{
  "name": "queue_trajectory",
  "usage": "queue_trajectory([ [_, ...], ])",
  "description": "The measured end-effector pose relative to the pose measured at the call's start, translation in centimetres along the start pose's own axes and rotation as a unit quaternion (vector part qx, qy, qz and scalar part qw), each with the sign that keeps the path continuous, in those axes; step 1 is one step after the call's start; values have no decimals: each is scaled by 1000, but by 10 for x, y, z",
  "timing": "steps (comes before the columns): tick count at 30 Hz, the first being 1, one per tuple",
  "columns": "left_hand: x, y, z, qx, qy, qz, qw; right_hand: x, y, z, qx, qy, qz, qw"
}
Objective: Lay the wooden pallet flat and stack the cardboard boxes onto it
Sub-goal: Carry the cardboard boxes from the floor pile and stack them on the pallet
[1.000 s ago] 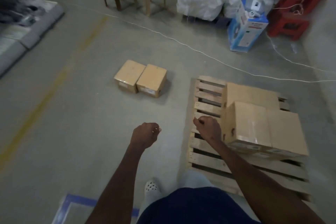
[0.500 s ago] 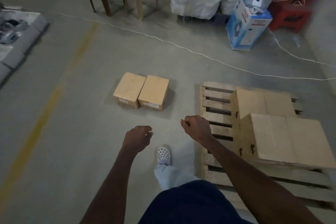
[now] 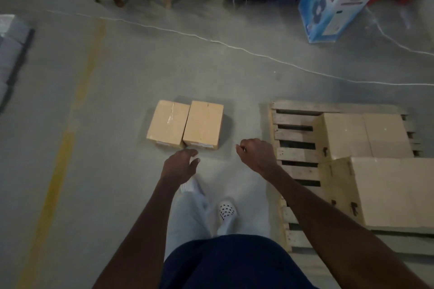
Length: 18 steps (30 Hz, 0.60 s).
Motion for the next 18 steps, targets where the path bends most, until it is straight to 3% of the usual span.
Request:
queue_trajectory([
  [12, 74, 225, 82, 36, -43, 126, 990, -6, 199, 33, -67, 30, 156, 985],
  [18, 30, 337, 134, 55, -56, 172, 982, -80, 314, 17, -97, 66, 201, 972],
])
Point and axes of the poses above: each hand's wrist, its own y-axis towards the middle knuckle, its own x-axis out of the back of the hand, z = x × y, the point moved 2 cm from there along y, towards the middle knuckle, and after that the axes turned 12 degrees about z, right-handed, at the moved point
